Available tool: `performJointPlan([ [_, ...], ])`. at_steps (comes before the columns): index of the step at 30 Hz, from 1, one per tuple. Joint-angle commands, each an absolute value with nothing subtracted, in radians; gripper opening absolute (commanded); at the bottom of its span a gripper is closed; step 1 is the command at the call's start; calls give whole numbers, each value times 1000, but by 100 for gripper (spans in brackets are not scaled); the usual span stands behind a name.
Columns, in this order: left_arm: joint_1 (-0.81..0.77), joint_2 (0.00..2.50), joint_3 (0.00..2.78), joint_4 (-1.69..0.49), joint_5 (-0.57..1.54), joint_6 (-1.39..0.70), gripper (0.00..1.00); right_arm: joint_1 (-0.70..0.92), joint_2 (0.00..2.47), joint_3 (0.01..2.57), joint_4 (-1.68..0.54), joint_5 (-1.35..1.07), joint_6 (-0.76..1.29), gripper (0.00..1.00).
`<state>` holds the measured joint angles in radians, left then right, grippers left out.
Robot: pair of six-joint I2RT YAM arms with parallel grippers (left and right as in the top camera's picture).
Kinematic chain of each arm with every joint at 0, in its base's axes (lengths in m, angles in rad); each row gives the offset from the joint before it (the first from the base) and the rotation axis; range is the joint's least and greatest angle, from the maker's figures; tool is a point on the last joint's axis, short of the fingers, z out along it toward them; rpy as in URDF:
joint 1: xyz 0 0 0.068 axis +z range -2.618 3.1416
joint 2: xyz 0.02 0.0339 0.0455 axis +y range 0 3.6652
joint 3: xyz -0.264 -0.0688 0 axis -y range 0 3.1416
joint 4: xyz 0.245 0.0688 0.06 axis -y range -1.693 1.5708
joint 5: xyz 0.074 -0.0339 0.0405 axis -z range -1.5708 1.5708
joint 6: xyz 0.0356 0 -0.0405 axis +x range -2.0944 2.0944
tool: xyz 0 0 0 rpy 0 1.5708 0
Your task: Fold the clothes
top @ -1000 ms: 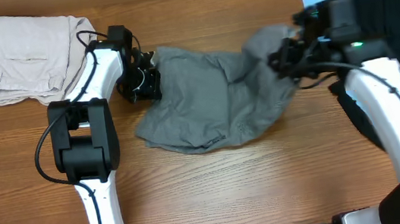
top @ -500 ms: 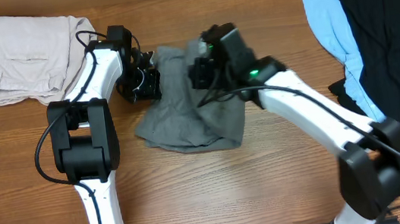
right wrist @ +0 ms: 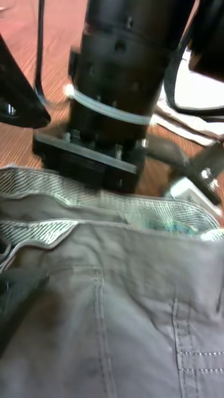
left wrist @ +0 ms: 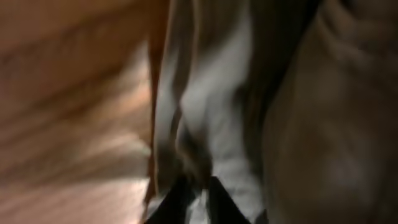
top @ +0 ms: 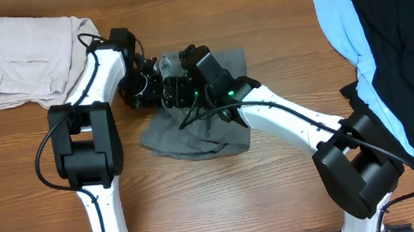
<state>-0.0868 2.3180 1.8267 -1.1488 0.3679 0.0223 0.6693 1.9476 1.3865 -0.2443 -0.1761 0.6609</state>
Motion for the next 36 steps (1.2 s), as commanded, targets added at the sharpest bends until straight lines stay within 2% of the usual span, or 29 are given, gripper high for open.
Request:
performJointPlan([
  [1,-35,2331,1994,-1259,254,22,35,653,1932,1410,-240,-186,662,77],
  [7,56,2331,2292,-1469,165,23,59,627,1891,1410,-292,-203,647,77],
  [11,97,2331,2457,-1564,165,23,62,626,1885,1409,-418,-191,648,76],
  [16,113,2331,2580,-1637,165,23,61,605,1884,1409,-551,-102,647,61],
  [19,112,2331,2590,-1634,165,23,60,585,1884,1409,-570,-105,647,44],
  [23,104,2332,2589,-1633,170,23,54,581,1900,1409,-555,-110,647,12],
  [25,101,2332,2589,-1629,170,23,51,602,1917,1409,-548,-131,647,4],
  [36,101,2332,2588,-1623,171,22,41,769,1974,1409,-537,-317,614,4],
])
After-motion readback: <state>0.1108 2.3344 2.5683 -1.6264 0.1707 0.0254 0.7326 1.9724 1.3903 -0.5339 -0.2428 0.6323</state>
